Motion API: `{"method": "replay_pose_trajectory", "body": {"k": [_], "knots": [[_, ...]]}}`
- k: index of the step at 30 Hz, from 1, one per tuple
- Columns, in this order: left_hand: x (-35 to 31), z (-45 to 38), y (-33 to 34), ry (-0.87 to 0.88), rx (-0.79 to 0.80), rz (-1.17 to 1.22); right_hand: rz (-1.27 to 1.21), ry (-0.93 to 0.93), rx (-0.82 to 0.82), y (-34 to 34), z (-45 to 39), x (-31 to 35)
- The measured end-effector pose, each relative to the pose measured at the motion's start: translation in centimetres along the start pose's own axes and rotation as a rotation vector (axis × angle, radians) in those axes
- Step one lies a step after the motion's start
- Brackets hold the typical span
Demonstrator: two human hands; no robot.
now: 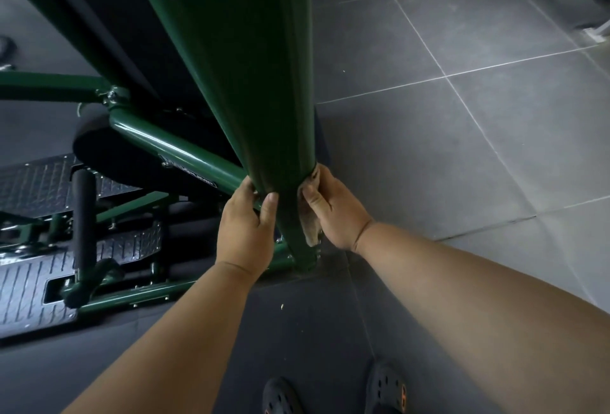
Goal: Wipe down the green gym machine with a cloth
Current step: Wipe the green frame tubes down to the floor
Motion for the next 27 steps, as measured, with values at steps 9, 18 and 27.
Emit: {"method": "replay_pose_trajectory", "body": {"k": [9,18,27], "knots": [[1.5,-0.6,1.6,0.183,-0.207,-0.103,-0.158,-0.353,-0.328,1.2,-1.2,-1.0],[3.4,-1.6,3.3,0.393,-0.392,-0.053,0.053,-0.54,-0.634,5.3,-0.8,-6.0],[4.9,-2.3,4.4,0.522,-0.511,-0.076,0.318,-0.494,-0.74,11.1,-1.3,-15.9]]}}
Point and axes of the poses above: each hand's wrist, its own z-axis away from the middle knuckle, its own y-axis out of the palm, x = y × z, the point moved 7 cm from there along -z, towards the middle knuckle, and after that the axes turned 2 degrees about x, right-handed, at the moved point
